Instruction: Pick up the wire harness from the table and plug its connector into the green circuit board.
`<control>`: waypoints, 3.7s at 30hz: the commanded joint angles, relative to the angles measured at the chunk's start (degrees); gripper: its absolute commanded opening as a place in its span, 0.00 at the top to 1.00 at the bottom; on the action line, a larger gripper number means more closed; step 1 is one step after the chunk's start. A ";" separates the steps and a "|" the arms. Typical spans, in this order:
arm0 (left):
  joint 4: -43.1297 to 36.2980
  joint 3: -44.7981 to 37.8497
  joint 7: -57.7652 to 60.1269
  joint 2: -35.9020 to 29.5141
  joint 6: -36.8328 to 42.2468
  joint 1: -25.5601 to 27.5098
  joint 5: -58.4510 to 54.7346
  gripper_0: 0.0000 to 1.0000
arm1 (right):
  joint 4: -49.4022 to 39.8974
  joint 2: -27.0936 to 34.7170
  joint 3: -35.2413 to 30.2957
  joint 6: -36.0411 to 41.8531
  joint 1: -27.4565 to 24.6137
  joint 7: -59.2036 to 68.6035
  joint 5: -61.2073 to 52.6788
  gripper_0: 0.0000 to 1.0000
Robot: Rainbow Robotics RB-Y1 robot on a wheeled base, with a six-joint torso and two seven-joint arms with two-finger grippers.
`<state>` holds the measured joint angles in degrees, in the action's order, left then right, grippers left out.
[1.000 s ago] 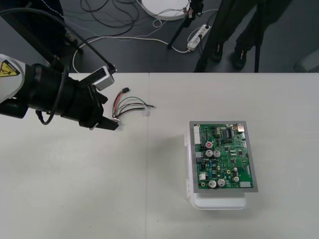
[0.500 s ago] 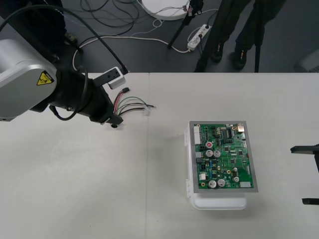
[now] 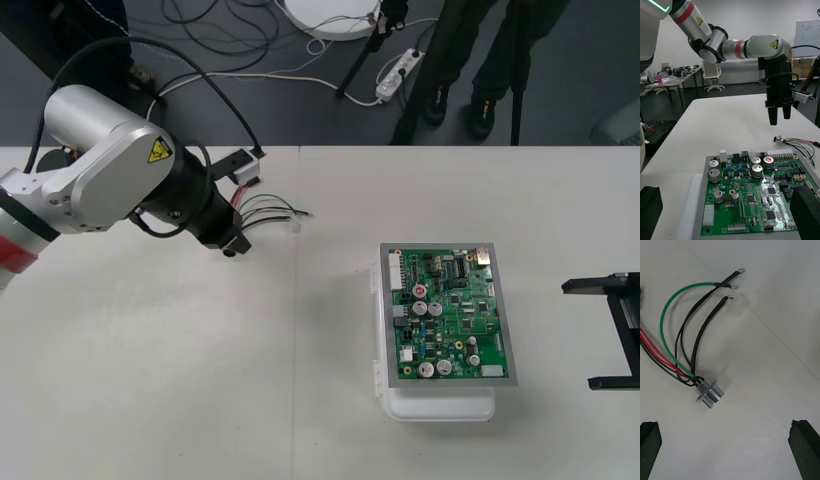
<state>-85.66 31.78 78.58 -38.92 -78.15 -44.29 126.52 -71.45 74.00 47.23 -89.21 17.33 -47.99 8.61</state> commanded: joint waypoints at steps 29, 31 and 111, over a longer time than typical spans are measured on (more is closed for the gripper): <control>16.58 -14.91 -1.67 19.67 -7.81 -2.38 24.12 0.00 | 5.79 -4.83 2.25 -0.79 5.70 -9.49 -2.37 0.00; 17.99 -15.70 -1.67 20.37 -6.76 -2.38 24.65 0.00 | 5.79 -4.83 2.25 -0.79 5.70 -9.49 -2.37 0.00; 29.94 -19.66 -1.59 24.06 7.31 -2.21 27.99 0.94 | 4.91 -5.36 2.34 -0.79 5.70 -3.08 -1.40 0.00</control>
<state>-55.59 11.26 78.58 -15.80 -73.30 -44.29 154.09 -66.54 69.22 49.13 -89.27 21.48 -51.15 7.02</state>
